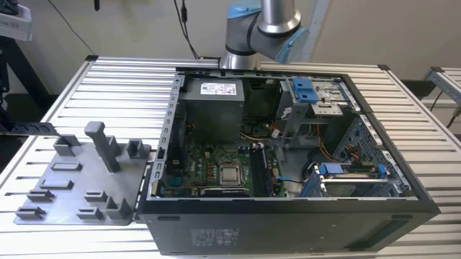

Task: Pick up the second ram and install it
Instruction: 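Pick up the second ram and move it above second insertion slot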

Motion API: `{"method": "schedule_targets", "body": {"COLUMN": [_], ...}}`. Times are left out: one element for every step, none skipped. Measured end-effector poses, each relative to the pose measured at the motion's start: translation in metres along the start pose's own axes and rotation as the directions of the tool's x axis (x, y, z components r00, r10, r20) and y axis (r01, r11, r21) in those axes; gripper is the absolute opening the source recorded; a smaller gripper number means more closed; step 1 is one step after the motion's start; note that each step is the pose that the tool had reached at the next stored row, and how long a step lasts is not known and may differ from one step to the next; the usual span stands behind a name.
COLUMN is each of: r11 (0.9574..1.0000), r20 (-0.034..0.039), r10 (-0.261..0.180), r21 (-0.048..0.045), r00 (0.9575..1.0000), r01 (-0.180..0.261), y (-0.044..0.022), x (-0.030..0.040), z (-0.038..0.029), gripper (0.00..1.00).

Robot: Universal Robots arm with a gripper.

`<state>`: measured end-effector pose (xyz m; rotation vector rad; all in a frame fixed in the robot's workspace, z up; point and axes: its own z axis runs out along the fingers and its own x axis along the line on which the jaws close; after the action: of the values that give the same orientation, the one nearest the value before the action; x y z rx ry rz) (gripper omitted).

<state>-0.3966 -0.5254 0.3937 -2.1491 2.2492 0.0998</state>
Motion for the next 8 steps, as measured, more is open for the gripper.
{"method": "schedule_targets", "body": {"r11": [1.0000, 1.0000, 1.0000, 1.0000, 1.0000, 1.0000, 1.0000, 1.0000], "r20": [0.0000, 0.0000, -0.0001, -0.0001, -0.0001, 0.0000, 0.0001, 0.0000], "r10": [0.000, 0.000, 0.000, 0.000, 0.000, 0.000, 0.000, -0.001], "r21": [0.0000, 0.0000, 0.0000, -0.0001, 0.0000, 0.0000, 0.0001, 0.0000], "r00": [1.0000, 1.0000, 1.0000, 1.0000, 1.0000, 1.0000, 1.0000, 1.0000], "r01": [0.000, 0.000, 0.000, 0.000, 0.000, 0.000, 0.000, 0.001], "y": [0.0001, 0.0000, 0.0001, 0.0001, 0.0002, 0.0002, 0.0002, 0.0003], "x": [-0.0001, -0.0001, -0.0003, -0.0003, -0.0004, -0.0005, -0.0006, -0.0007], "z": [-0.0012, -0.0024, -0.0038, -0.0052, -0.0067, -0.0082, -0.0093, -0.0105], "gripper": [0.14, 0.14, 0.14, 0.14, 0.14, 0.14, 0.14, 0.14]}}
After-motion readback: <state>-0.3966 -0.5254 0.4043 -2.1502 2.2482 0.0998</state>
